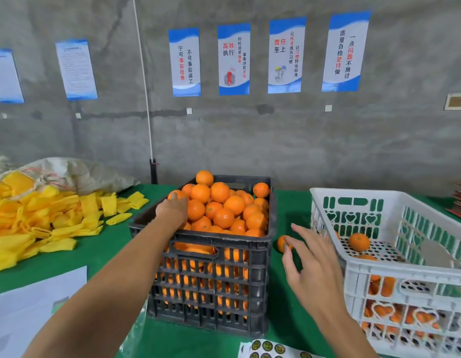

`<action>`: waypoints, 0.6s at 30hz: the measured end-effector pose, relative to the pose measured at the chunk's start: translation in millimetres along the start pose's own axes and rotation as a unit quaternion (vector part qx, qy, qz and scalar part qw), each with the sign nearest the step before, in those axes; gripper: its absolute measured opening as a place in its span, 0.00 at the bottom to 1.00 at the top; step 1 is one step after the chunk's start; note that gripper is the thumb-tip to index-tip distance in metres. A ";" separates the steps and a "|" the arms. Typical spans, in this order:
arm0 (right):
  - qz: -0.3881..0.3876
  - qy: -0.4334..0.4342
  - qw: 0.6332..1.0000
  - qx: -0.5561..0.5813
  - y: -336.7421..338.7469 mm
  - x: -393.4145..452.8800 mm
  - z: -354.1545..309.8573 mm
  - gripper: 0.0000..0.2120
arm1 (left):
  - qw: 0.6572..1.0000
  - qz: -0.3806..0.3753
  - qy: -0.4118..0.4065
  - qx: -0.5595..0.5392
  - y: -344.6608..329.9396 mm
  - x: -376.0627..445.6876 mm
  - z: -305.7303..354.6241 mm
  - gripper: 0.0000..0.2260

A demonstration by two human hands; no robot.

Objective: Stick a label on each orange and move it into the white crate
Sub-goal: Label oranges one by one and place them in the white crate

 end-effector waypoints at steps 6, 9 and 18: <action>0.000 -0.018 0.999 0.026 9.7 -7.6 0.5 0.11 | 0.998 -0.015 -0.014 -0.056 3.0 -9.3 -5.3 0.32; 0.016 -0.020 0.999 0.041 16.9 -10.4 -0.7 0.10 | 0.996 0.020 -0.021 -0.082 11.2 -19.7 -9.0 0.29; 0.036 -0.028 0.988 0.145 24.7 7.9 -17.5 0.13 | 0.827 0.273 -0.152 -0.467 75.9 -109.7 23.8 0.34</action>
Point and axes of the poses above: each hand's wrist, its own x-axis towards the middle knuckle, its own y-axis out of the back of the hand, z = x × y, the point moved 7 cm from there along x, towards the middle knuckle, and after that the axes turned 11 degrees about x, right-handed, at the moved point
